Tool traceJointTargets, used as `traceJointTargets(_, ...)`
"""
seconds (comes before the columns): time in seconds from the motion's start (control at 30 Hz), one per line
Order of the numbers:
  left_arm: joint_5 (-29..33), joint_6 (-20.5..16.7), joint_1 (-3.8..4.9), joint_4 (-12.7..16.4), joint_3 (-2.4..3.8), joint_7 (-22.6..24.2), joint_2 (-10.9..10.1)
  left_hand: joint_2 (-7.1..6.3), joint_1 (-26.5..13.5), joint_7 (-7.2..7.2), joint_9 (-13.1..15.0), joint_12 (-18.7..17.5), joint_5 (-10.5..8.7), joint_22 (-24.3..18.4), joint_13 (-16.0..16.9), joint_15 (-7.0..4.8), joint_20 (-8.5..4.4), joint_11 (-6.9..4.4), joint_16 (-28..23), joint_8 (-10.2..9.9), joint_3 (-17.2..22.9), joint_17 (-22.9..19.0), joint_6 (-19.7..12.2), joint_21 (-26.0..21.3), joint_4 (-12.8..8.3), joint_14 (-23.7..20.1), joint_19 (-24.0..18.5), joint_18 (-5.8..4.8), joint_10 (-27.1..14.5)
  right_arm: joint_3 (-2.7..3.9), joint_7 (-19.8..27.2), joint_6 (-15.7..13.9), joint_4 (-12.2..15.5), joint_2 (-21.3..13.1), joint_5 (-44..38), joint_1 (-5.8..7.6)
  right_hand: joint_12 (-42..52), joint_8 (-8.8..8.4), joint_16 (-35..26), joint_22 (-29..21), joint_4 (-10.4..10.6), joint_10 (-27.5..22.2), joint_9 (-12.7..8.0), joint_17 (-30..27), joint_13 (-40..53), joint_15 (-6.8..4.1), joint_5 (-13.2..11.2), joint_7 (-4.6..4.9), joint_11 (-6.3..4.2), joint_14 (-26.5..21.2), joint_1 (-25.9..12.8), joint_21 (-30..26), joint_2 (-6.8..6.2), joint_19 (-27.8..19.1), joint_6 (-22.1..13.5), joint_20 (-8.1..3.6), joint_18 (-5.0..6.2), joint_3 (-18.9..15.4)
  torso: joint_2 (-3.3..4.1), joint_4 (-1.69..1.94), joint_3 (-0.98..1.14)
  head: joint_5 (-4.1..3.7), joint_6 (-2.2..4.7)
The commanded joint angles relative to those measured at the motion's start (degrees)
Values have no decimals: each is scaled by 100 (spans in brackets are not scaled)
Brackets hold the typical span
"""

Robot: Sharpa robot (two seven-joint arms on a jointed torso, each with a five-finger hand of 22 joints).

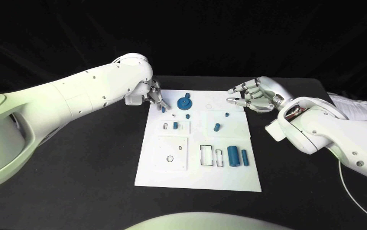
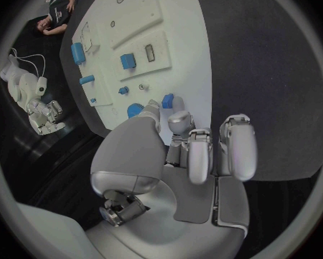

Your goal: Assemble the parts on the task board

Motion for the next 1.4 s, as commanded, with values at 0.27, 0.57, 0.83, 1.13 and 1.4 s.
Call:
traceJointTargets(0.27, 140, -58, -16, -44, -11, 10, 48, 218, 425, -14, -53, 29, 25, 696, -36, -24, -17, -22, 18, 39, 244, 1508, -3, -7, -125, 614, 104, 35, 12, 0, 42, 92, 9, 13, -15, -4, -15, -12, -22, 395, -7, -42, -6, 504, -7, -40, 0, -15, 5, 369, 17, -24, 13, -41, 38, -14, 114, -36, 0, 1, -4, 0, -9)
traceJointTargets(0.57, 253, -256, -21, -64, -13, 31, 58, 314, 809, -20, -112, -3, -12, 698, -93, -33, -30, -31, 18, 26, 654, 1508, -70, -25, -275, 614, 100, 38, -27, 0, 36, 110, 8, 18, -15, -4, -15, -12, -22, 395, -7, -42, -6, 504, -7, -40, 0, -15, 5, 369, 17, -24, 13, -41, 38, -14, 114, -36, -3, 0, -1, -4, -21)
traceJointTargets(0.83, 363, -253, -22, -45, -20, 86, 29, 109, 1396, 27, -164, -124, 79, 698, -208, -19, -39, 0, 18, 21, 1886, 1508, -203, -54, -742, 614, 89, 41, -102, -1, 23, 150, 3, 21, -15, -4, -15, -12, -22, 395, -7, -42, -6, 504, -7, -40, 0, -15, 5, 369, 17, -24, 13, -41, 38, -14, 114, -36, -7, 4, 2, 2, -40)
traceJointTargets(1.13, 658, -721, -22, 469, -61, 201, -341, -577, 659, 28, -62, -49, 169, 758, -245, 5, 2, -1, 18, 344, 3657, 1508, -226, -42, -981, 614, 116, 33, 41, -5, 10, 179, -6, 18, -15, -4, -4, -12, -21, 393, -14, -37, -6, 508, -2, -41, 17, -15, 5, 371, 34, -27, 27, -41, 41, -16, 114, -37, -6, 7, 11, 6, -36)
traceJointTargets(1.4, 749, -1536, -157, 1427, -133, 335, -917, -699, 452, 10, -41, 37, 222, 810, -184, -9, -9, -21, 18, 450, 3985, 1508, -207, 4, -1131, 614, 149, 20, 118, -13, -1, 192, -8, -3, -15, -4, -5, -12, -22, 393, -14, -37, -6, 508, -3, -41, 18, -15, 5, 371, 34, -27, 27, -41, 41, -16, 114, -38, -24, 39, 10, 3, -61)
